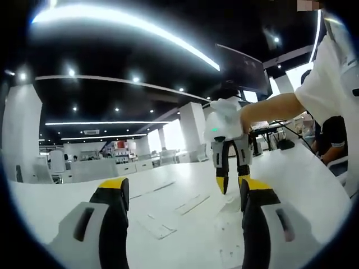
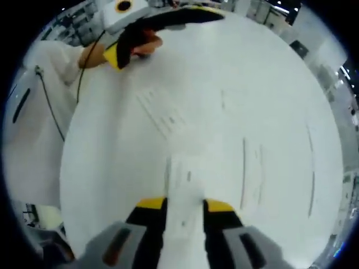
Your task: Locate the socket holder cover, grip the socket holder cover, clip it into the socket holder slot.
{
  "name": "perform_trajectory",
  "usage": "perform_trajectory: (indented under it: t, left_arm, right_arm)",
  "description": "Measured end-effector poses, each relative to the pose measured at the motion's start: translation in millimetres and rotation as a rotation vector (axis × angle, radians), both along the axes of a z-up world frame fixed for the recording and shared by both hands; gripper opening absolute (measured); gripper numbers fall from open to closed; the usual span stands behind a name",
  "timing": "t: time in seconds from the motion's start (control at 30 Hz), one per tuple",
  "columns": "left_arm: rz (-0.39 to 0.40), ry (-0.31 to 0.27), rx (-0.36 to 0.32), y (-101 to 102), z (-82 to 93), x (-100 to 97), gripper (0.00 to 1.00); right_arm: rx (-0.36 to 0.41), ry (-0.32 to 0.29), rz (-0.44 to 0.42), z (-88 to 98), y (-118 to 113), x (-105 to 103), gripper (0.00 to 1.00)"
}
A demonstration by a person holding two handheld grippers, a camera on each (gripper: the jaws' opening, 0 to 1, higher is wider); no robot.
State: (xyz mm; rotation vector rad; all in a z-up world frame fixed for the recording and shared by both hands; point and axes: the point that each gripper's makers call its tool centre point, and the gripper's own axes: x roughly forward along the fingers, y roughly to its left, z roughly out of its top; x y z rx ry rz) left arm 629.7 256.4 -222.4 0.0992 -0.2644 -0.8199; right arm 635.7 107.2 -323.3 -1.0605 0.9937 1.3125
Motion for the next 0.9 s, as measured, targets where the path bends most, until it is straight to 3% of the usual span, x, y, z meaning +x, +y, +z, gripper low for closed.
perform_trajectory:
  t: [0.33,0.47,0.9]
  left_arm:
    - [-0.01,-0.003,-0.009,-1.3,1.8,-0.9,0.81]
    - [-0.009,-0.003,-0.005,-1.6,1.6,-0.7,0.81]
    - [-0.008,-0.015,-0.012,-1.1,4.9,-1.2,0.8]
  right_arm:
    - [-0.032,0.009,0.009,3.7,-11.1,4.2,0.26]
    - [-0.067,-0.01,0.006,8.1,-21.2,26.1,0.26]
    - [-0.107,-0.029,-0.029,4.5,-42.1,41.4,0.27]
